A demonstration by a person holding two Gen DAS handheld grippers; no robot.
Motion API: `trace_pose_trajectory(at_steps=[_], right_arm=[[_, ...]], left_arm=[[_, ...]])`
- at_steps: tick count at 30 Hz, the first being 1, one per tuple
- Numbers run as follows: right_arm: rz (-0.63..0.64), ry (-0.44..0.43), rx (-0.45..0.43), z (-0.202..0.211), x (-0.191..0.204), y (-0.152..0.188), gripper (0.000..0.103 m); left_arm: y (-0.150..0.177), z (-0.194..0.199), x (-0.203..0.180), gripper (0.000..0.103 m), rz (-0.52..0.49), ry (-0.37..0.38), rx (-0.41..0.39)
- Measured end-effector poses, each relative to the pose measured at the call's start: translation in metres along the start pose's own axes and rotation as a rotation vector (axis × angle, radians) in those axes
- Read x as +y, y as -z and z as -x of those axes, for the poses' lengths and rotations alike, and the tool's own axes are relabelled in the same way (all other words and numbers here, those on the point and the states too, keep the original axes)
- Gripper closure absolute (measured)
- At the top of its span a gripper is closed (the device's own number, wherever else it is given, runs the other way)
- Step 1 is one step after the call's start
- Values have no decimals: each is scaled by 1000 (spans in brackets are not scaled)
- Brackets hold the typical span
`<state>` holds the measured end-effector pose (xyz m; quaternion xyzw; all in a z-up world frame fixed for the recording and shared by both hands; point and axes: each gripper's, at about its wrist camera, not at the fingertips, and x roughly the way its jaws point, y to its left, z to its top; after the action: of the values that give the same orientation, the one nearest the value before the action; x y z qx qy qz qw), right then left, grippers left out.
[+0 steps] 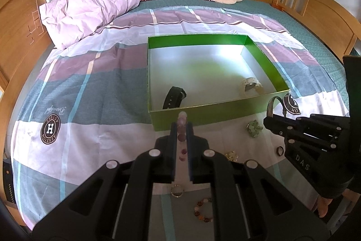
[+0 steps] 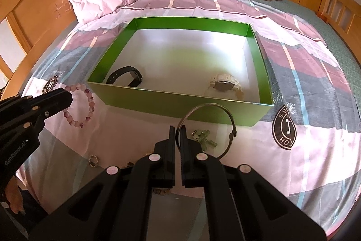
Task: Organize jewelry
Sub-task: 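Lift the silver bangle with the right tool while the left tool lifts the pink bracelet, then lower the bangle into the green box with the right tool while the left releases the bracelet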
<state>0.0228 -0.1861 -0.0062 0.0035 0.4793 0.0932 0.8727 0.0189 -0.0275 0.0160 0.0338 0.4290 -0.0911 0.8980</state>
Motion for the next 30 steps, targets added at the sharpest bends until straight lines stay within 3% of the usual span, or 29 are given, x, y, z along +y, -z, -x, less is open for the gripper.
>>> trace_pose_trajectory(at_steps=[8, 15, 21, 24, 30], right_arm=[[-18, -5, -38, 7, -5, -6, 100], [-104, -14, -124, 19, -24, -37, 100], [-171, -45, -109, -6, -40, -56, 100], [-226, -67, -63, -24, -47, -58, 100], [-205, -26, -73, -37, -45, -64, 100]], left_arm=[[-5, 2, 2, 95, 13, 4, -16], [-46, -12, 18, 95, 84, 90, -38], [-67, -38, 24, 95, 133, 128, -11], [-71, -53, 19, 95, 124, 95, 4], [-66, -59, 9, 95, 62, -6, -21]])
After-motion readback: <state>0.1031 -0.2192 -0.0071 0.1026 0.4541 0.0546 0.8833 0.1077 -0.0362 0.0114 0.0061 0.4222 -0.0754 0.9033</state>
